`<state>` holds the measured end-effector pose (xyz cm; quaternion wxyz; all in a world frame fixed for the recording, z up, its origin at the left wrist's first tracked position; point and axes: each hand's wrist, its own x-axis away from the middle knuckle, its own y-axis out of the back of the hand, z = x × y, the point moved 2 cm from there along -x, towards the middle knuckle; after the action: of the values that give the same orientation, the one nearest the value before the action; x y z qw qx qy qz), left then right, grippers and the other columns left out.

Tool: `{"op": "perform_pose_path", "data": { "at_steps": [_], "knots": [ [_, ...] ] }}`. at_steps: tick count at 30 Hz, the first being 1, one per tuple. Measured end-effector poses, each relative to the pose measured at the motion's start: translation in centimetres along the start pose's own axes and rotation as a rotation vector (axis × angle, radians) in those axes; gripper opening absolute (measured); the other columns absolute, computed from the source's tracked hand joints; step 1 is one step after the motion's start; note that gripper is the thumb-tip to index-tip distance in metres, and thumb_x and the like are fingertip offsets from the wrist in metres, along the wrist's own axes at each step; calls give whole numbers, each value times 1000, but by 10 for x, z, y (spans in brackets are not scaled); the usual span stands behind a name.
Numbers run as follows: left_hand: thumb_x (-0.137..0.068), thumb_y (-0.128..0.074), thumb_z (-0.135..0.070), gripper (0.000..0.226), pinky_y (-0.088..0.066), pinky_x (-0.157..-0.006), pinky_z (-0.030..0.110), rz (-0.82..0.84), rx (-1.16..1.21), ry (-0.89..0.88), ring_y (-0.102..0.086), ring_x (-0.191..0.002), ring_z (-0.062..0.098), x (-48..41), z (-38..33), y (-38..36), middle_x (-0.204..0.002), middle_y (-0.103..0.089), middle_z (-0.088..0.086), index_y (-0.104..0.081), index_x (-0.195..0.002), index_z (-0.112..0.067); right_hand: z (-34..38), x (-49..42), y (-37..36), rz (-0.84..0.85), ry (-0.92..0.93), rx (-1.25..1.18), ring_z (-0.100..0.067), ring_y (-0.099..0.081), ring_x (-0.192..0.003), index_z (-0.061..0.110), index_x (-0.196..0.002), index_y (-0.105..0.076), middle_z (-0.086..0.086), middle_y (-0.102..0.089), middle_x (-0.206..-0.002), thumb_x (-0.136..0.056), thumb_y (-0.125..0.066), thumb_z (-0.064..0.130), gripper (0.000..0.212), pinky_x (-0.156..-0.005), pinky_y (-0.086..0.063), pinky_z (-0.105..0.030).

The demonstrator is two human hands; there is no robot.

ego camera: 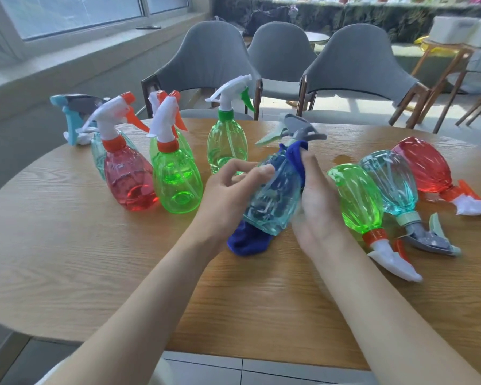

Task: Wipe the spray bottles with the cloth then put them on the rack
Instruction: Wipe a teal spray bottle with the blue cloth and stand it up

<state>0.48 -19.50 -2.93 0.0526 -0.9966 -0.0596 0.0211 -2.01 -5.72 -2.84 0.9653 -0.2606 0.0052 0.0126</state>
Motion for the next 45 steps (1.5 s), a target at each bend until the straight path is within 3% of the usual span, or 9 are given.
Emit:
{"op": "perform_pose_path", "data": {
  "at_steps": [6, 11, 16, 21, 27, 34, 37, 41, 45],
  "knots": [
    [-83, -90, -34, 40, -48, -85, 8, -75, -514, -357, -65, -95, -14, 16, -4, -5, -113, -73, -17, -65, -112, -22, -5, -6, 3, -73, 58, 87, -26, -67, -84, 10, -93, -74, -11, -68, -86, -97, -71, 33, 23, -84, -57, -47],
    [-81, -91, -38, 57, -44, -89, 13, -138, -789, -619, -61, -107, 7, 17, -3, -7, -126, -69, -3, -64, -123, -11, -6, -6, 3, -93, 38, 82, -31, -69, -89, 9, -97, -80, -17, -71, -96, -98, -75, 32, 24, -90, -57, -53],
    [-81, -91, -37, 42, -51, -86, 14, -106, -543, -399, -66, -96, -6, 15, -5, 0, -115, -74, -18, -64, -111, -23, -2, -5, 7, 8, -39, -16, -34, -73, -100, -5, -117, -75, -23, -75, -111, -99, -71, 31, 40, -96, -60, -51],
    [-88, -88, -27, 26, -62, -72, 32, 0, -111, -99, -78, -86, 19, 4, -6, 6, -102, -80, 3, -65, -96, -18, -1, -7, 7, 68, -91, -125, -33, -73, -105, 1, -115, -75, -21, -75, -112, -100, -67, 35, 37, -101, -58, -50],
    [-87, -71, -37, 66, -62, -90, 42, 233, 344, 196, -71, -110, 33, 6, -8, 2, -137, -68, 27, -64, -140, 1, 0, -6, 1, 169, -144, -185, -34, -62, -118, 0, -134, -65, -20, -63, -124, -102, -65, 42, 53, -117, -44, -55],
    [-93, -83, -21, 23, -61, -70, 32, -18, 31, -14, -77, -81, 20, 10, -6, -3, -95, -80, 8, -67, -102, -7, -3, -4, 3, 93, -133, -109, -43, -71, -110, 0, -123, -69, -23, -72, -121, -97, -75, 45, 53, -104, -54, -62],
    [-87, -90, -26, 30, -64, -76, 33, -83, -181, -177, -78, -88, 14, 14, -2, -7, -101, -79, -7, -66, -104, -19, 1, -1, 1, 1, -64, -2, -33, -75, -93, 5, -111, -72, -16, -75, -101, -102, -69, 37, 34, -90, -61, -51],
    [-87, -87, -38, 44, -41, -80, 3, -151, -515, -350, -58, -97, -19, 22, -1, -12, -106, -66, -22, -58, -116, -22, -2, -1, -4, -49, 67, 189, -20, -72, -90, 12, -109, -72, -12, -73, -98, -104, -68, 39, 27, -89, -60, -43],
    [-94, -81, -40, 38, -49, -78, 14, -213, -440, -352, -64, -91, -9, 19, -4, -11, -103, -67, -19, -56, -117, -22, -4, 2, -9, -24, 105, 212, -25, -65, -93, 22, -98, -65, -9, -65, -98, -100, -69, 46, 24, -97, -55, -57]
  ]
}}
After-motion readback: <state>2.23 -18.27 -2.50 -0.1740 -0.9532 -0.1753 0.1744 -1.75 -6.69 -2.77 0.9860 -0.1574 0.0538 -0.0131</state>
